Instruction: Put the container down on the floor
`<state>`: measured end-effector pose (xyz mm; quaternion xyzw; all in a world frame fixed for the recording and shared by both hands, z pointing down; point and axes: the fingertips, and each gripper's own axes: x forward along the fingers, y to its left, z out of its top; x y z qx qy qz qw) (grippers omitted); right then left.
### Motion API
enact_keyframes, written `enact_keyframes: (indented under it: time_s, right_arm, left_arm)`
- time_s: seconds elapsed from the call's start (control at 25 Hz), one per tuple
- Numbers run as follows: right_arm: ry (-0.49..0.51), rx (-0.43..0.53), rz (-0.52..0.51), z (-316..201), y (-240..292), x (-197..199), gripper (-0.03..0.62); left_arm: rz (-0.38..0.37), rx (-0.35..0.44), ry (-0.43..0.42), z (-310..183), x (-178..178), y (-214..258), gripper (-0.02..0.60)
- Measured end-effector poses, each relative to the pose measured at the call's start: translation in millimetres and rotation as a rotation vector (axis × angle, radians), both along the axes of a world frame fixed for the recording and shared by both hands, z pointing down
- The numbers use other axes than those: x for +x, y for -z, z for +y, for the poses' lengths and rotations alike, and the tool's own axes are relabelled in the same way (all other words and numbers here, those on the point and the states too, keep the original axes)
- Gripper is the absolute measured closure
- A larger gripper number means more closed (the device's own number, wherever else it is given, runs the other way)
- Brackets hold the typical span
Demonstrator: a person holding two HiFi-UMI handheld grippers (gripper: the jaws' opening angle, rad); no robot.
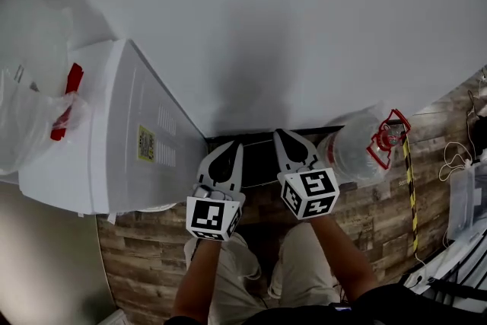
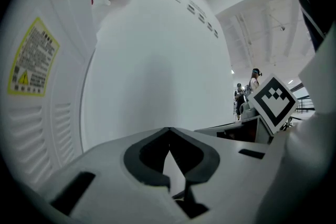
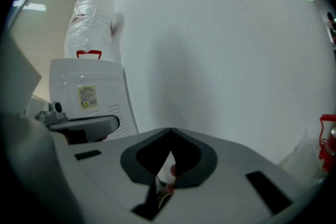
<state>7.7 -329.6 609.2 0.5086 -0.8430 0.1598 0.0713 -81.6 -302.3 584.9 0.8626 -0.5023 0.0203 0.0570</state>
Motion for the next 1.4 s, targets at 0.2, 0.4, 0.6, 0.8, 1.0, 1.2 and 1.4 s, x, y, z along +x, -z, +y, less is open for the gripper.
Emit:
enact_keyframes:
  time_s: [0.2, 0.4, 0.6, 0.8, 1.0, 1.2, 1.4]
  right_arm:
    - [0.025, -0.011, 0.001, 5.7, 55.3, -8.6, 0.566]
    - [0.03, -0.013, -0.008, 10.9, 117.7, -9.6, 0.566]
    - [0.041, -0.006, 0.001, 19.3, 186.4, -2.1, 0.566]
    - [0.06, 0.003, 0.003, 38.1, 256.1, 8.1, 0.566]
    - [0.085, 0.019, 0.0, 68.5, 326.0, 19.2, 0.566]
    - [0.075, 0.024, -0.003, 95.0, 378.0, 43.8, 0.565]
    - [0.098, 0.049, -0.007, 124.7, 416.6, 63.5, 0.566]
  left_arm:
    - [0.018, -0.017, 0.027, 1.6, -9.0, 53.6, 0.565]
    - [0.037, -0.027, 0.052, 5.0, -9.8, 117.1, 0.565]
    - [0.026, -0.021, 0.056, 15.6, -6.4, 186.0, 0.565]
    - [0.038, -0.004, 0.069, 33.1, -3.6, 257.9, 0.565]
    - [0.048, 0.054, 0.047, 67.1, 12.6, 337.0, 0.565]
    - [0.042, 0.075, 0.061, 91.4, 28.2, 398.4, 0.565]
    - [0.022, 0.086, 0.084, 115.5, 50.2, 436.3, 0.565]
